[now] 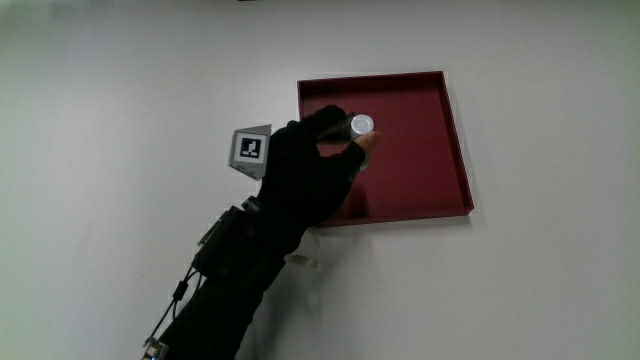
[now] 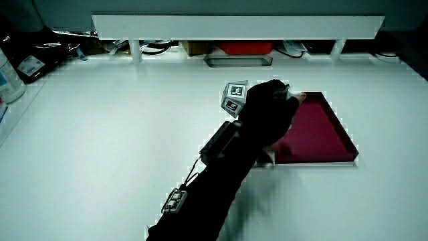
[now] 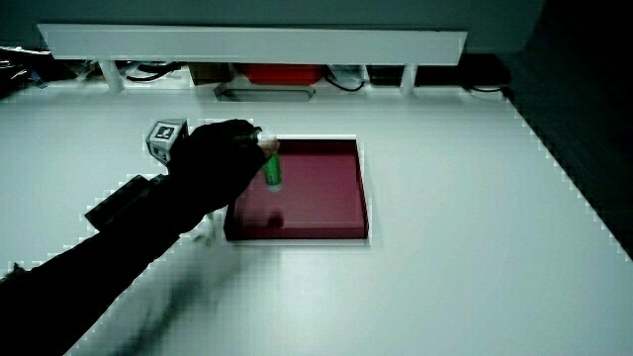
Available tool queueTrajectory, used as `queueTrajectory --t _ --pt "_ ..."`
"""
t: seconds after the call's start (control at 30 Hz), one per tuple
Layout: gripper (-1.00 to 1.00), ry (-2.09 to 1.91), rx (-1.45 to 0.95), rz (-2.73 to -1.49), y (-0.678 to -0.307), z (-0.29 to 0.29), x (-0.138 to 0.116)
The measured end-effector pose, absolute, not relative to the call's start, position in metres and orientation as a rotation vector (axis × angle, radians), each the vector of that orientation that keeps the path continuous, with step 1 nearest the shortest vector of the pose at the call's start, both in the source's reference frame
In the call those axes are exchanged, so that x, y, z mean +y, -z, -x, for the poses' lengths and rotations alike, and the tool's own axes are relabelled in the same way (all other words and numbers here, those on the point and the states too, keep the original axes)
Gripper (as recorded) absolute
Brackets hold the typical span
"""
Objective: Place glue stick
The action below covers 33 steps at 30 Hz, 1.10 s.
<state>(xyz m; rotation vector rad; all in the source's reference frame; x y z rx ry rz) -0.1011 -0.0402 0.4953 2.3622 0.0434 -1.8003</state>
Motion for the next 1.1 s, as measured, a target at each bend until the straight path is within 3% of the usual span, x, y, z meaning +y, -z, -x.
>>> queueTrajectory --t 0.5,1.1 --pt "0.00 1.674 -0.065 -2.277 -0.533 0.078 -0.032" --pt "0.00 1.673 -0.117 -2.256 -0.536 0.077 -0.027"
